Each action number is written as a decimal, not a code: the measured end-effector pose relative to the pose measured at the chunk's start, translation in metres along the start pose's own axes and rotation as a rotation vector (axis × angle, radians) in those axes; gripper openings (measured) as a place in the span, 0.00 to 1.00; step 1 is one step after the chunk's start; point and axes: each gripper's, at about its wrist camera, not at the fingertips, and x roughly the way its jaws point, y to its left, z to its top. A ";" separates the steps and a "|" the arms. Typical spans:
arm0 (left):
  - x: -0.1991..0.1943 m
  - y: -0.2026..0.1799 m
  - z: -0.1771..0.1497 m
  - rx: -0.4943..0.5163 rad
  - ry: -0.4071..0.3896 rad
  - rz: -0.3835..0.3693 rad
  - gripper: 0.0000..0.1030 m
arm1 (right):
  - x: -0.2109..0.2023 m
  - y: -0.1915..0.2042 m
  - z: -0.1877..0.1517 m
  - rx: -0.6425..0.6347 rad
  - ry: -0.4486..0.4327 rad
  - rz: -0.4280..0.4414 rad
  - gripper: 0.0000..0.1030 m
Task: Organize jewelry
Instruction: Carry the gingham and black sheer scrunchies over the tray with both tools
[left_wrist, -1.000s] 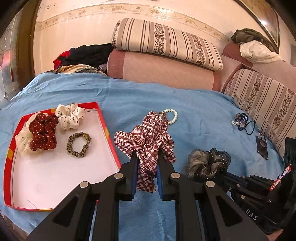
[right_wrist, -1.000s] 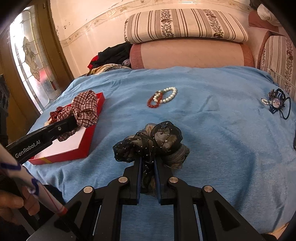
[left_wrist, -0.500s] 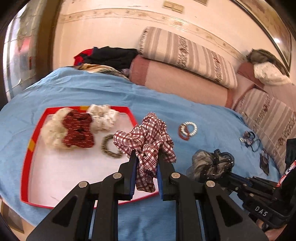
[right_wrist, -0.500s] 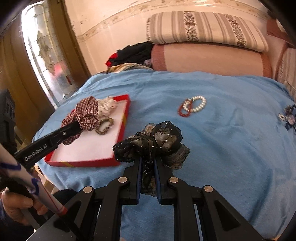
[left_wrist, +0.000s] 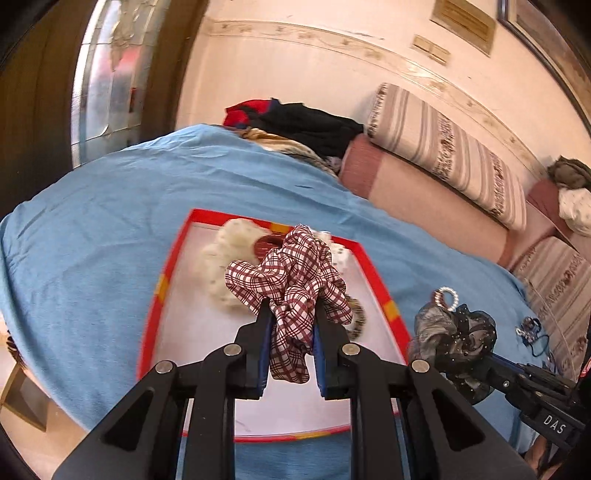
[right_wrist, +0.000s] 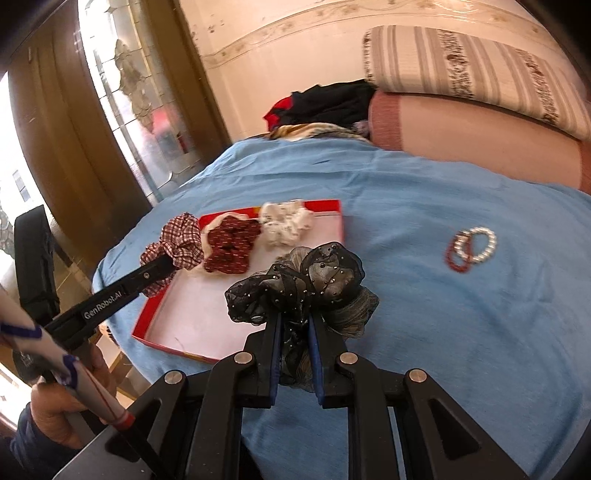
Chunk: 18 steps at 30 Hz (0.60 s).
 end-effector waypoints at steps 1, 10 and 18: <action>0.000 0.004 0.000 -0.005 0.001 0.006 0.17 | 0.004 0.003 0.001 -0.003 0.005 0.006 0.15; 0.007 0.024 -0.004 -0.046 0.021 0.043 0.17 | 0.039 0.029 0.007 -0.032 0.050 0.040 0.16; 0.015 0.028 -0.008 -0.051 0.045 0.048 0.17 | 0.058 0.033 0.004 -0.037 0.077 0.037 0.17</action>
